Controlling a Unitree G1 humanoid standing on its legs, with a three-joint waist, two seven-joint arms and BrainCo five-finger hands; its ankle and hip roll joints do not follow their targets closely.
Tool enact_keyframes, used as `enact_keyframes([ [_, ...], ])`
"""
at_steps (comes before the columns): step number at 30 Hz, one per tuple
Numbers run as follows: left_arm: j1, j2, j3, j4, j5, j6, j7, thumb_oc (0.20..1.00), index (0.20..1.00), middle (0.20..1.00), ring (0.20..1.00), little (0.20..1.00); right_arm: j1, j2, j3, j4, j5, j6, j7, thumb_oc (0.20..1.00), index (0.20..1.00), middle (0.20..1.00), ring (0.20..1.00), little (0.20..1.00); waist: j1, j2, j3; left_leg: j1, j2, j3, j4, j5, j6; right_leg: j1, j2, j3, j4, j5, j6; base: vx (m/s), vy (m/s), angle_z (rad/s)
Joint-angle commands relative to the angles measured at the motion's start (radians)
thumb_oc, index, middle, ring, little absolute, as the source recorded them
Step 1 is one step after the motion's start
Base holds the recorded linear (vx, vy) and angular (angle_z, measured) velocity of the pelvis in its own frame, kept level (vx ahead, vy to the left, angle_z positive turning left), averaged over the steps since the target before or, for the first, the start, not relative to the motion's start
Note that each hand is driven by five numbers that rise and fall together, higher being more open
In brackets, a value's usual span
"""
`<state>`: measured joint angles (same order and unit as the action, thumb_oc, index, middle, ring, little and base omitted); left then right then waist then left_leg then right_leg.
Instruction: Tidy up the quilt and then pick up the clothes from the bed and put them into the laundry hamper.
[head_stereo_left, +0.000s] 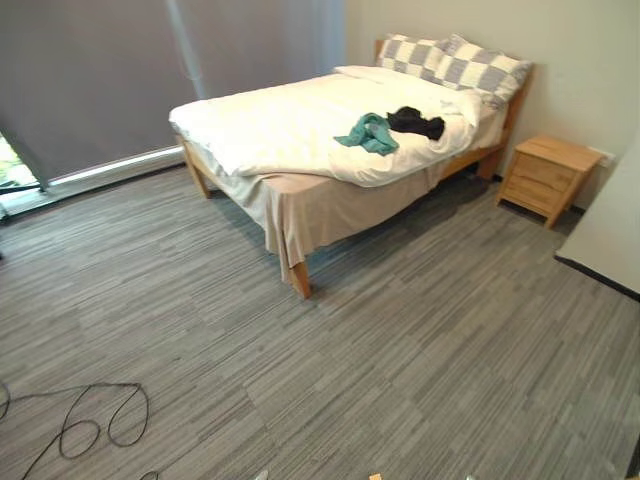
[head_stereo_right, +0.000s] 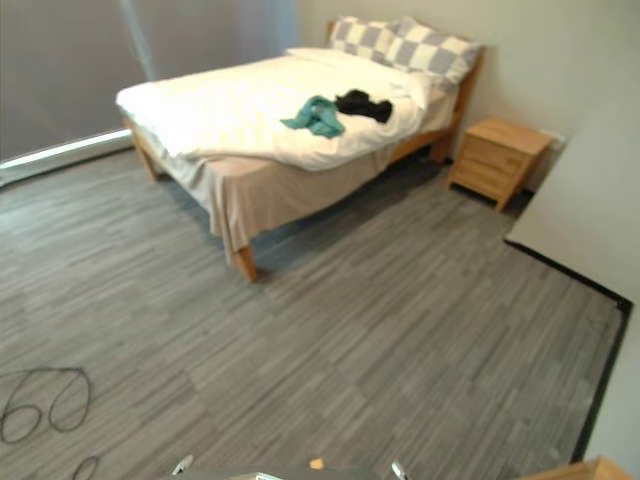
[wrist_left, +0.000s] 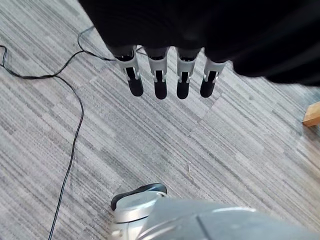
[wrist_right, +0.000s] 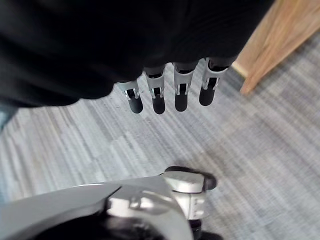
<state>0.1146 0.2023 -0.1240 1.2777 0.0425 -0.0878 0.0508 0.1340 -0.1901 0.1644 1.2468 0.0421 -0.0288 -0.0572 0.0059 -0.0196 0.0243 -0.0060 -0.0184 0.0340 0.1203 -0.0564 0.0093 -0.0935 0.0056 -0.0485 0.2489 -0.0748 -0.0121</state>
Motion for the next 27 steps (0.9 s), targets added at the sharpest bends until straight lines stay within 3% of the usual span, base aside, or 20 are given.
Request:
enact_keyframes([
  [1,-0.112,0.024,-0.005,0.006,-0.012,-0.055,0.014,1.0,1.0,1.0,1.0,1.0,-0.117,-0.029,-0.01,0.005,0.017,-0.04,-0.03,1.0,1.0,1.0,1.0,1.0,-0.002,-0.038,0.095,0.108,0.004,0.038,-0.187,0.07,-0.027,0.194,-0.044,-0.007,-0.312,0.096,0.117,0.03,0.004,0.08],
  [16,-0.131,0.031,-0.041,0.0,0.034,-0.052,0.061,1.0,1.0,1.0,1.0,1.0,-0.125,-0.016,-0.017,0.022,0.014,-0.037,-0.07,1.0,1.0,1.0,1.0,1.0,-0.005,-0.043,0.122,0.072,0.006,0.034,-0.208,0.07,-0.019,0.147,-0.036,0.006,-0.315,0.097,0.126,0.03,0.03,-0.05],
  [17,-0.135,0.037,-0.045,-0.007,0.038,-0.053,0.071,1.0,1.0,1.0,1.0,1.0,-0.124,-0.013,-0.026,0.026,0.02,-0.038,-0.073,1.0,1.0,1.0,1.0,1.0,-0.001,-0.043,0.133,0.071,0.006,0.032,-0.202,0.062,-0.011,0.117,-0.041,-0.004,-0.232,0.077,0.124,0.08,0.071,-0.06],
  [18,-0.136,0.037,-0.045,-0.007,0.038,-0.053,0.071,1.0,1.0,1.0,1.0,1.0,-0.124,-0.013,-0.026,0.026,0.02,-0.038,-0.073,1.0,1.0,1.0,1.0,1.0,0.0,-0.044,0.132,0.07,0.006,0.033,-0.202,0.062,-0.011,0.115,-0.041,-0.004,-0.23,0.075,0.124,0.08,0.099,-0.06],
  [19,-0.141,0.044,-0.042,-0.007,0.025,-0.047,0.066,1.0,1.0,1.0,1.0,1.0,-0.128,-0.015,-0.039,0.026,0.026,-0.037,-0.073,1.0,1.0,1.0,1.0,1.0,0.006,-0.044,0.146,0.076,0.003,0.03,-0.198,0.048,0.004,0.052,-0.044,-0.024,-0.077,0.081,0.157,0.04,0.055,-0.03],
  [20,-0.141,0.044,-0.042,-0.007,0.025,-0.047,0.066,1.0,1.0,1.0,1.0,1.0,-0.128,-0.015,-0.039,0.026,0.026,-0.037,-0.073,1.0,1.0,1.0,1.0,1.0,0.006,-0.044,0.144,0.073,0.002,0.03,-0.197,0.048,0.004,0.047,-0.045,-0.023,-0.072,0.078,0.157,0.12,0.19,-0.05],
  [21,-0.147,0.038,-0.024,0.0,0.005,-0.029,0.062,1.0,1.0,1.0,1.0,1.0,-0.139,-0.022,-0.055,0.017,0.035,-0.028,-0.072,1.0,1.0,1.0,1.0,1.0,-0.006,-0.032,0.181,0.112,-0.003,0.037,-0.19,0.019,0.029,-0.072,-0.079,-0.035,0.182,0.187,0.218,0.07,0.136,-0.09],
  [22,-0.147,0.038,-0.024,0.0,0.005,-0.029,0.062,1.0,1.0,1.0,1.0,1.0,-0.14,-0.022,-0.056,0.017,0.035,-0.028,-0.072,1.0,1.0,1.0,1.0,1.0,-0.006,-0.031,0.178,0.108,-0.002,0.038,-0.189,0.021,0.029,-0.076,-0.078,-0.034,0.18,0.19,0.218,0.12,0.198,-0.17],
  [23,-0.156,0.04,-0.026,0.002,0.005,-0.026,0.065,1.0,1.0,1.0,1.0,1.0,-0.15,-0.024,-0.062,0.015,0.043,-0.026,-0.073,1.0,1.0,1.0,1.0,1.0,-0.014,-0.013,0.196,0.127,0.01,0.039,-0.189,0.014,0.035,-0.133,-0.082,-0.05,0.284,0.225,0.218,0.28,0.135,-0.02],
  [24,-0.167,0.043,-0.03,0.006,0.006,-0.025,0.069,1.0,1.0,1.0,1.0,1.0,-0.161,-0.023,-0.066,0.014,0.063,-0.028,-0.076,1.0,1.0,1.0,1.0,1.0,-0.037,0.007,0.214,0.172,0.02,0.032,-0.193,-0.002,0.031,-0.224,-0.096,-0.09,0.342,0.194,0.199,0.42,0.133,0.13],
  [26,-0.172,0.05,-0.032,0.005,0.015,-0.027,0.071,1.0,1.0,1.0,1.0,1.0,-0.15,-0.023,-0.063,0.003,0.076,-0.03,-0.075,1.0,1.0,1.0,1.0,1.0,-0.063,0.001,0.22,0.222,0.01,0.016,-0.206,-0.031,0.016,-0.235,-0.088,-0.11,0.168,0.161,0.18,0.51,-0.003,0.22],
  [27,-0.173,0.053,-0.033,0.008,0.023,-0.028,0.071,1.0,1.0,1.0,1.0,1.0,-0.144,-0.023,-0.063,-0.002,0.079,-0.031,-0.074,1.0,1.0,1.0,1.0,1.0,-0.077,-0.007,0.218,0.236,-0.001,0.004,-0.208,-0.039,0.009,-0.244,-0.077,-0.103,0.061,0.173,0.176,0.55,-0.093,0.29],
])
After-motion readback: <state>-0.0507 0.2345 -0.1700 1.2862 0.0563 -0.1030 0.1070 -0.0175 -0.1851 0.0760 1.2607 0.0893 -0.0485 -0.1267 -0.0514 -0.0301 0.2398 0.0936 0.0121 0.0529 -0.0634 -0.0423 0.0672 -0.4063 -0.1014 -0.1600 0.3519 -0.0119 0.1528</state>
